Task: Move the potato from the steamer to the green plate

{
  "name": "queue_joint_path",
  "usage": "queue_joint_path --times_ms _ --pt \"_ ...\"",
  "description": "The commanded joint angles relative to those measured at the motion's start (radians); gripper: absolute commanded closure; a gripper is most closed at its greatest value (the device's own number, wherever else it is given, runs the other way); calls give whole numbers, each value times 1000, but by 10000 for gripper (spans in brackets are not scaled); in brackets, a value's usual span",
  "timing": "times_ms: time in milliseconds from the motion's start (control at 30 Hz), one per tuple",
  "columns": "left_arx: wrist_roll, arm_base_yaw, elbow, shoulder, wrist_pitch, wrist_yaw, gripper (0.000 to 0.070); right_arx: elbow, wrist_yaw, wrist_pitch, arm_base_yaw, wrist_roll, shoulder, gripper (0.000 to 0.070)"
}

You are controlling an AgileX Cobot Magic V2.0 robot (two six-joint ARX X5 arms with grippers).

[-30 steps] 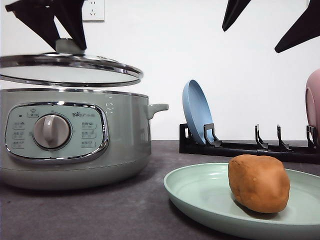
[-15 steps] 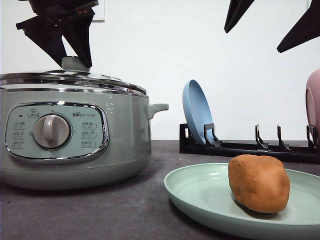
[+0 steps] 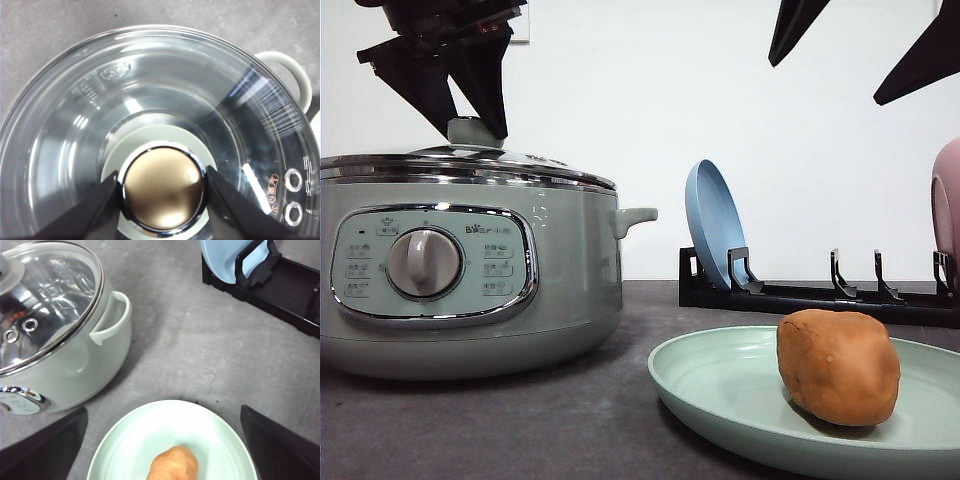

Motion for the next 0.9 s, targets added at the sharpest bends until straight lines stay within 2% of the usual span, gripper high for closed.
queue_joint_path --times_ms 0,700,867 --pt "9 -6 24 25 11 4 698 17 3 3 6 -7 6 83" --pt "27 -38 24 22 32 -35 698 17 5 0 6 -27 6 83" --pt "23 -39 24 22 -3 -34 698 17 5 0 6 -39 6 83"
